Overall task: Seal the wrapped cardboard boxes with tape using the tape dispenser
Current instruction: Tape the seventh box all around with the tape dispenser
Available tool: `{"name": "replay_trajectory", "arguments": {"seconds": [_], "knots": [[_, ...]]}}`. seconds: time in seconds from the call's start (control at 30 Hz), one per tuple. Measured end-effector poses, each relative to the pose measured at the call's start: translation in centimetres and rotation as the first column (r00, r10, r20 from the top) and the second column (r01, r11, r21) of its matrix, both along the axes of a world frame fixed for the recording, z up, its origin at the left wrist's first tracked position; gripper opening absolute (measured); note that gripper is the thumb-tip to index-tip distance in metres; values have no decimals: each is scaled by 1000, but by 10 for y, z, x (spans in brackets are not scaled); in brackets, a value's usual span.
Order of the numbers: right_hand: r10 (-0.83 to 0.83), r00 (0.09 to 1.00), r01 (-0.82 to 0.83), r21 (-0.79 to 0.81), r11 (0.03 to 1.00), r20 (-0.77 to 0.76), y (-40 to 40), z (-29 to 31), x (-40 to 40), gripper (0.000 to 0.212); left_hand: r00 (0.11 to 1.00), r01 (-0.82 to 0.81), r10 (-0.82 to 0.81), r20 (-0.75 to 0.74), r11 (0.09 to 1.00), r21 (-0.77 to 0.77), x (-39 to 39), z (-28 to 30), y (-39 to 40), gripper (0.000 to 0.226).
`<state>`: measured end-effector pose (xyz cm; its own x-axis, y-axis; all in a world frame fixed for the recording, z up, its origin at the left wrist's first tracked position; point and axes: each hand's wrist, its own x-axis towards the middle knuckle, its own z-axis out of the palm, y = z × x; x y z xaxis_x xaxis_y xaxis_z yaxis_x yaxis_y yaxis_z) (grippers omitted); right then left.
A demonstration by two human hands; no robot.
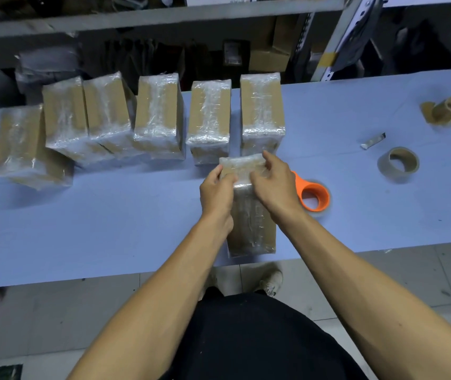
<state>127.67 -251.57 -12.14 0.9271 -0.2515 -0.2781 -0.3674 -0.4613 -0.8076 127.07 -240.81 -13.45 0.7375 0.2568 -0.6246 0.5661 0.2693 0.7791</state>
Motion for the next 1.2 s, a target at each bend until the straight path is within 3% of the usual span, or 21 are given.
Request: {"name": "replay_trajectory", "arguments": {"seconds": [0.13,0.23,0.37,0.4,0.47,0.53,0.63,0.73,0.8,0.9,1.1,1.2], "knots": [[-175,984,177,229,957,-27,-6,-9,7,47,996,-58,58,-67,998,8,9,-1,3,53],[-70,996,87,359,929,-59,-13,-14,10,47,999,52,-53,-9,996,-70,18,-3,8,42],[30,995,24,514,857,-97,-17,-31,-21,85,946,302,-283,156,946,-120,-2,-25,29,86],[22,996,23,516,856,-81,-19,-36,-27,83,916,370,-347,202,924,-93,-11,-33,33,89],[-21,998,46,484,874,-57,-17,-37,-28,59,860,463,-441,256,886,-27,-25,-48,37,93],[-23,995,66,456,888,-100,-14,-32,-18,52,886,410,-404,228,912,23,-27,-50,35,82],[106,988,-40,482,875,-110,-13,-40,-14,43,969,186,-204,139,973,134,-13,-50,31,39],[169,972,-110,313,943,-166,-12,-63,-30,61,980,183,-190,53,976,119,3,-57,33,21],[162,971,-102,308,946,-177,-11,-75,-42,55,946,315,-320,43,944,97,2,-66,38,20],[129,978,-46,431,901,-164,-14,-80,-48,44,900,428,-428,80,903,20,-25,-81,41,41],[106,977,4,512,859,-185,-7,-72,-48,37,953,299,-294,79,951,-73,-46,-76,27,27],[47,989,31,515,856,-137,-9,-56,-53,45,949,310,-298,102,941,-133,-35,-59,27,21]]}}
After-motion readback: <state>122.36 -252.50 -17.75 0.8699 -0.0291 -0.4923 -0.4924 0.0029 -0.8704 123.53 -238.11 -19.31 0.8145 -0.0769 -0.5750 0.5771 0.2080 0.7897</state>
